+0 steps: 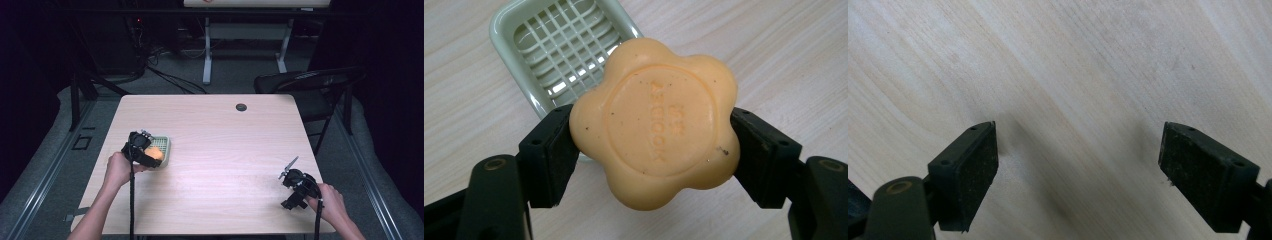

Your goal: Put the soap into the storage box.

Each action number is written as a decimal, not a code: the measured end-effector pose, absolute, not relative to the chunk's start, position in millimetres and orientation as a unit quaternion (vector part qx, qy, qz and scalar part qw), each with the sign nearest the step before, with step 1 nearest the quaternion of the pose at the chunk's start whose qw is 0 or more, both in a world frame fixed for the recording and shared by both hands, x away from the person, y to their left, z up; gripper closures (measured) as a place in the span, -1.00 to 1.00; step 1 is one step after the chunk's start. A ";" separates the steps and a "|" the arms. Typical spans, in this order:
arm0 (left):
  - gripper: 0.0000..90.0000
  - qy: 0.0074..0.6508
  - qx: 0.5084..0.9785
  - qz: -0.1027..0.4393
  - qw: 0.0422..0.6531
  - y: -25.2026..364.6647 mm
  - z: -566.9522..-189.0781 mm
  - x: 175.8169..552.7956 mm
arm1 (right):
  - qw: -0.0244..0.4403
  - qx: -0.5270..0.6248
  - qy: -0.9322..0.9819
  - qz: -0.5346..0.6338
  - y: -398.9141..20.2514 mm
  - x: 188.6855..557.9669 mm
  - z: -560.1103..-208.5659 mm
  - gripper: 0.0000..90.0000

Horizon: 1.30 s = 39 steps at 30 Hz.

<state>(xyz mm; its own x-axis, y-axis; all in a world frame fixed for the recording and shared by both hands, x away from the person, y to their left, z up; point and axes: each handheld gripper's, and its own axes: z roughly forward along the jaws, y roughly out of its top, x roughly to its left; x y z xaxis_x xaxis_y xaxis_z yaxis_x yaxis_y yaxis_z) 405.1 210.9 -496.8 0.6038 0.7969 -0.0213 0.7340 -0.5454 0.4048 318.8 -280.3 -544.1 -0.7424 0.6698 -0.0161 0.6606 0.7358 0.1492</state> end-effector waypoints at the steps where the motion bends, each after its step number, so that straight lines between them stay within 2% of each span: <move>1: -0.41 0.438 0.875 0.083 0.190 210.5 -497.1 407.4 | 0.034 0.358 0.931 0.068 -280.2 318.7 -544.3 -0.65; 25: -0.41 0.459 0.866 0.079 0.181 212.4 -509.9 447.5 | 0.030 0.350 0.935 0.055 -280.7 320.0 -543.5 -0.65; 29: -0.41 0.464 0.865 0.077 0.176 213.0 -513.2 451.5 | 0.033 0.369 0.925 0.082 -280.2 317.1 -548.4 -0.65; 31: -0.41 0.465 0.864 0.076 0.175 213.3 -514.4 453.3 | 0.025 0.339 0.939 0.041 -281.1 322.0 -542.1 -0.65; 39: -0.41 0.468 0.865 0.074 0.162 213.6 -519.7 458.8 | 0.028 0.354 0.933 0.060 -280.5 319.5 -545.6 -0.65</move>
